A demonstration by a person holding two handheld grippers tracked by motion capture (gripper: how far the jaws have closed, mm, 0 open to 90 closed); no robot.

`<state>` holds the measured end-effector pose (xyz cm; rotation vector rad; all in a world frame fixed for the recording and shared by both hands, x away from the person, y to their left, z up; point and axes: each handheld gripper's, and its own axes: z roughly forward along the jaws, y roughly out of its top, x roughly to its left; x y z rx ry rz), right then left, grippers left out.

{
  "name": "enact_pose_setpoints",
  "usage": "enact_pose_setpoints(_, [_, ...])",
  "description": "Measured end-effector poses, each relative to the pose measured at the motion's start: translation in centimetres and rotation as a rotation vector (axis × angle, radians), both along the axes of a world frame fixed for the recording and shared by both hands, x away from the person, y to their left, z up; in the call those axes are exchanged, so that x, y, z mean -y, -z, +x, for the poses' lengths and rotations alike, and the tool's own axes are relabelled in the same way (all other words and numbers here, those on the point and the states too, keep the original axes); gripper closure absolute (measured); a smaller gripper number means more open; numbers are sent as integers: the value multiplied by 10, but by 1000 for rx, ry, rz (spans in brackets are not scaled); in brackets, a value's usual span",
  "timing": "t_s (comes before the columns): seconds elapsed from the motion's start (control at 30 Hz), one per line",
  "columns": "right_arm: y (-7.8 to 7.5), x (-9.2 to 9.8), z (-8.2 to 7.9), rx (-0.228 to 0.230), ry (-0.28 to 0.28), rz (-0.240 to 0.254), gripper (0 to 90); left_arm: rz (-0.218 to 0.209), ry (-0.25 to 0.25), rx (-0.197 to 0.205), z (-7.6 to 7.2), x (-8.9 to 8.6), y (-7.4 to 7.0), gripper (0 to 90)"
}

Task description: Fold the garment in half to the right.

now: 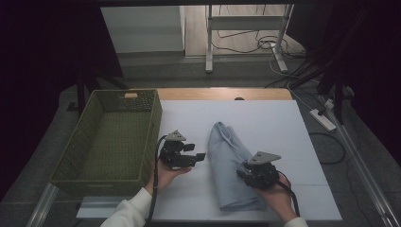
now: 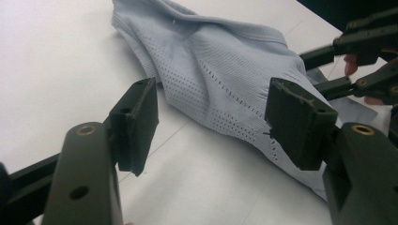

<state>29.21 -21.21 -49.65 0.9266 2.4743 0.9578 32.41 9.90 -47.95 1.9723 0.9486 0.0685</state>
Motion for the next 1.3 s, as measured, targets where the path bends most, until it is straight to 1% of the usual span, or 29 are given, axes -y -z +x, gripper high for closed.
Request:
enact_pose_setpoints(0.03, [2, -1, 0, -1, -3, -10, 638, 2, 0, 1, 0, 0, 0, 356])
enact_pose_setpoints(0.07, [3, -3, -1, 4, -1, -22, 673, 2, 1, 2, 0, 0, 0, 357])
enact_pose_setpoints(0.1, [5, -4, -1, 5, -3, -23, 716, 2, 1, 1, 0, 0, 0, 356])
enact_pose_setpoints(0.17, [6, -5, -1, 7, -14, -39, 765, 4, 2, 2, 0, 1, 0, 357])
enact_pose_setpoints(0.33, [5, -4, -2, 24, -22, -44, 847, 2, 0, -1, 0, 1, 1, 356])
enact_pose_setpoints(0.37, [4, -3, -2, 26, -26, -38, 856, 2, 0, -2, 0, 1, 1, 356])
enact_pose_setpoints(0.4, [3, -2, -2, 30, -24, -40, 860, 3, 1, -2, 0, 1, 1, 356])
enact_pose_setpoints(0.57, [-5, 6, -5, 40, -19, -22, 870, 8, 5, -2, -1, 3, 2, 351])
enact_pose_setpoints(0.6, [-7, 8, -7, 46, -15, -26, 871, 8, 6, -2, -2, 4, 2, 350])
enact_pose_setpoints(0.73, [-12, 19, -13, 56, 4, -19, 872, 10, 8, -2, -2, 4, 2, 349])
enact_pose_setpoints(0.87, [-16, 27, -18, 69, 39, -16, 871, 11, 9, -4, -2, 5, 2, 348])
enact_pose_setpoints(0.97, [-16, 31, -22, 55, 43, -14, 872, 11, 9, -4, -2, 4, 2, 347])
enact_pose_setpoints(1.07, [-15, 34, -25, 48, 49, -24, 872, 10, 7, -5, -1, 4, 2, 347])
enact_pose_setpoints(1.2, [-12, 39, -24, 21, 67, -27, 871, 12, 6, -9, 0, 3, 3, 347])
enact_pose_setpoints(1.3, [-7, 39, -23, 7, 67, -40, 871, 13, 6, -9, 0, 3, 4, 347])
